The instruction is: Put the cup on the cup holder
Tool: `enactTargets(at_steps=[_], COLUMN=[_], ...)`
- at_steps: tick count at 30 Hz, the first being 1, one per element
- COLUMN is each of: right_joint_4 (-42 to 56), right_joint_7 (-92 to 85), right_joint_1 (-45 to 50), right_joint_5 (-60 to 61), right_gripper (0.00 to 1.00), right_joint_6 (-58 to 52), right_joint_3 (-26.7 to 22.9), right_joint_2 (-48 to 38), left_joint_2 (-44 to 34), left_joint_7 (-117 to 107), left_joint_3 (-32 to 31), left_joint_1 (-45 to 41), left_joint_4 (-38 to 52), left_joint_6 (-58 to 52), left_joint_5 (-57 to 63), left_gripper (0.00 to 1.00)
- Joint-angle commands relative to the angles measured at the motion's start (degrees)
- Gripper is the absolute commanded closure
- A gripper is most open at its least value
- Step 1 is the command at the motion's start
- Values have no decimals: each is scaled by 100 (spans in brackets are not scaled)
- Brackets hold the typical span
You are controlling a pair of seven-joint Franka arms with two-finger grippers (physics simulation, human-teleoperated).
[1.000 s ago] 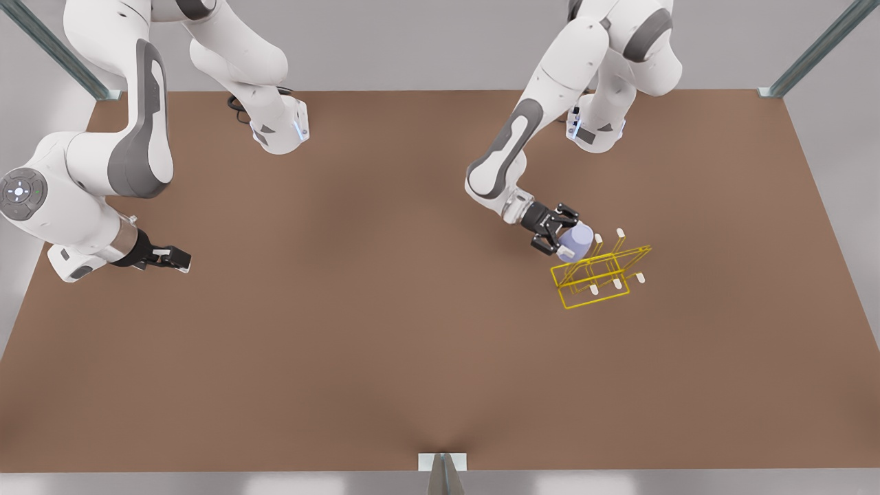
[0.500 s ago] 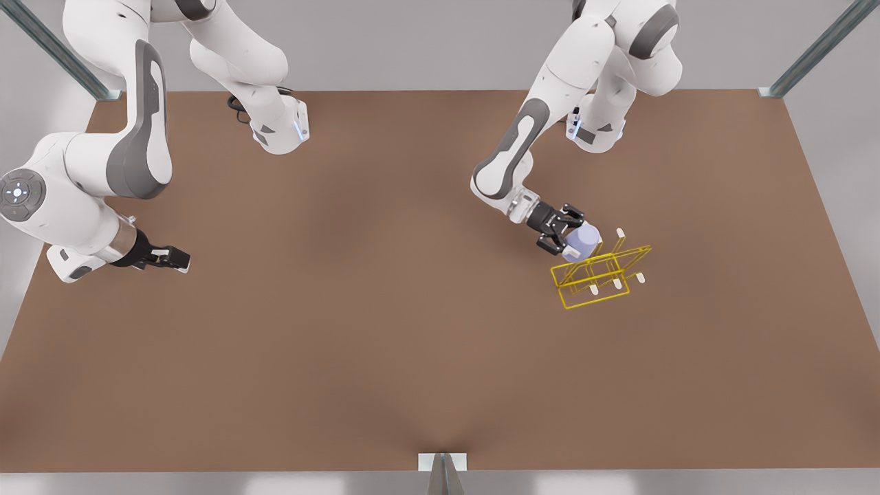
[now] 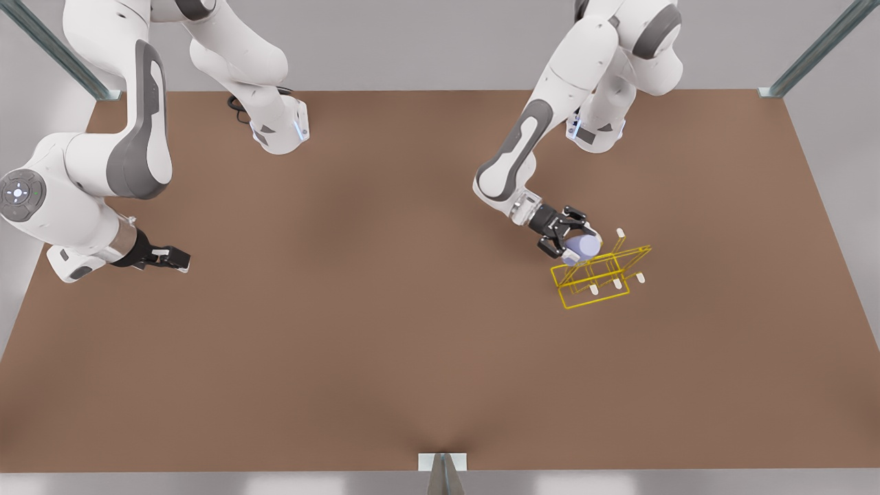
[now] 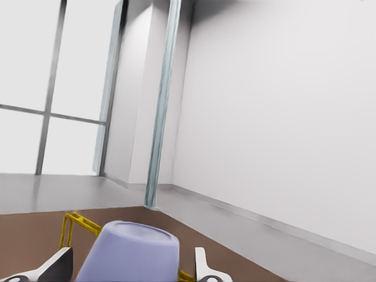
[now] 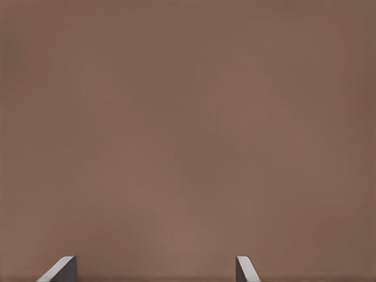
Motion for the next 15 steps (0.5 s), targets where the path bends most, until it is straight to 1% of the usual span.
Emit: enactTargets(at_steps=[1,4,5,9,10,12,13,14,15], right_joint_4=[2,2,2,2,2,2,2,-7,2], right_joint_7=[-22,-31,-31,-31,-31,-31,-31,-31,-31], right_joint_1=[1,1,1,-8,-8,-8,-8,-8,-8], right_joint_5=[3,20,20,20,20,29,29,29,29], right_gripper=[0,0,0,0,0,0,0,0,0], right_joint_6=[-2,-11,-11,-11,-11,-11,-11,-11,-11], right_joint_3=[3,-6,-6,-6,-6,-6,-15,-15,-15], right_joint_2=[-2,-2,-2,-2,-2,-2,-2,-2,-2], left_joint_2=[-30,-136,-276,-979,-1321,-1226,-1068,-1006,-945], left_joint_7=[-17,18,132,913,1396,2591,3426,4296,4805], left_joint_3=[1,1,1,-8,-8,-78,-34,10,10], left_joint_1=[3,3,29,109,109,56,91,344,652], left_joint_4=[2,10,10,72,220,2098,3285,4191,4666], left_joint_6=[1,1,10,106,325,291,230,98,98], left_joint_5=[12,3,3,-76,-408,-2217,-3167,-4037,-4635], left_gripper=[0,0,0,0,0,0,0,0,0])
